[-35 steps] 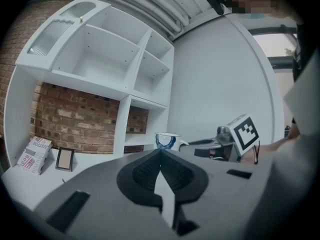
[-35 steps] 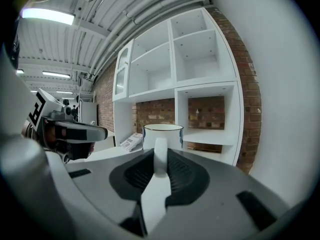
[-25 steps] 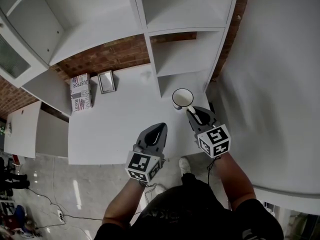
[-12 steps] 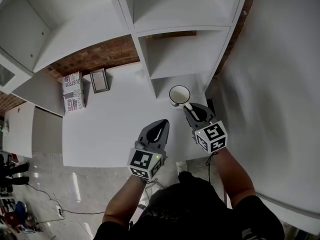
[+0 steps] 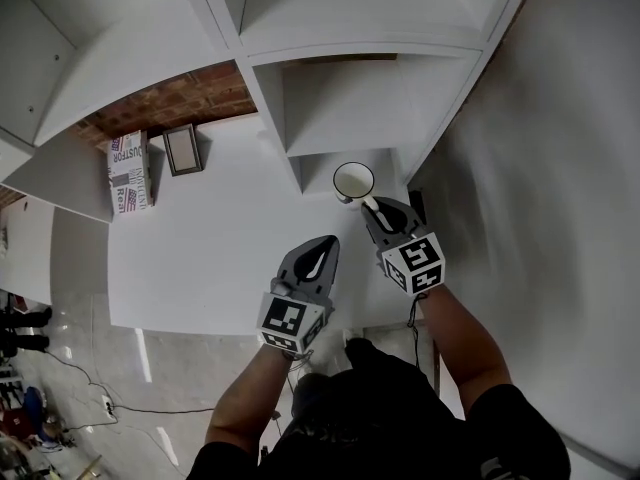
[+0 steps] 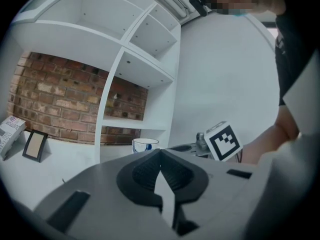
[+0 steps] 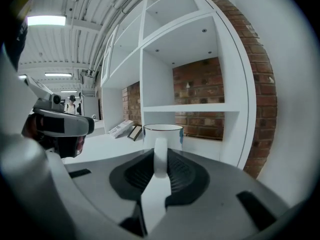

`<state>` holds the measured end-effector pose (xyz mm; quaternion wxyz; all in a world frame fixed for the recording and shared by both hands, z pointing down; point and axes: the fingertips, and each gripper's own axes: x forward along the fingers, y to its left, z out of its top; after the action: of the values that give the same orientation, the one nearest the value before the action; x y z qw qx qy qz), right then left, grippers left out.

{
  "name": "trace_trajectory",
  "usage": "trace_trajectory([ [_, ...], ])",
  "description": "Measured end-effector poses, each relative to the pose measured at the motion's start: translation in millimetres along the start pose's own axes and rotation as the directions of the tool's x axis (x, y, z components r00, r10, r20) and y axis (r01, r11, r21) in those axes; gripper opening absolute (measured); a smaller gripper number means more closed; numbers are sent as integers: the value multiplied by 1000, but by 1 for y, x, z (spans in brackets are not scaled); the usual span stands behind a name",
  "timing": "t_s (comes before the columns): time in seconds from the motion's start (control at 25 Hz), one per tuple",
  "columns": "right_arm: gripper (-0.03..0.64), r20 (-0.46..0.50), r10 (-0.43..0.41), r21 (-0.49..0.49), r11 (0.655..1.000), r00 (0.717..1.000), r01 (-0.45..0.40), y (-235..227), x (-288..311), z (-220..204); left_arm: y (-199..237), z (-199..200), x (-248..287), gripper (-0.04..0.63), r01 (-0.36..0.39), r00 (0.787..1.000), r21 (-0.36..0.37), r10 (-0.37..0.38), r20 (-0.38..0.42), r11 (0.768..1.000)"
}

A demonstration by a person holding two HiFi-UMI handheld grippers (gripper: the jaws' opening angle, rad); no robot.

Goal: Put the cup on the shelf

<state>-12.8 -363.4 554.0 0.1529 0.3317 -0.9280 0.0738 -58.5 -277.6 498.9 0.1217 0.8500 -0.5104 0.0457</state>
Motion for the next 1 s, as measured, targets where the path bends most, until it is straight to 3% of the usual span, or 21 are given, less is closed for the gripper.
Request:
trace_trajectory([
  [0.52, 60, -73, -18, 33, 999, 997, 20, -34, 60, -51, 24, -39, 31, 5, -47, 998, -21, 46, -39, 999],
  [1.0, 60, -107, -38, 38, 998, 994, 43, -61, 108, -65, 41, -52, 46, 5, -89, 995, -53, 87, -50, 995],
])
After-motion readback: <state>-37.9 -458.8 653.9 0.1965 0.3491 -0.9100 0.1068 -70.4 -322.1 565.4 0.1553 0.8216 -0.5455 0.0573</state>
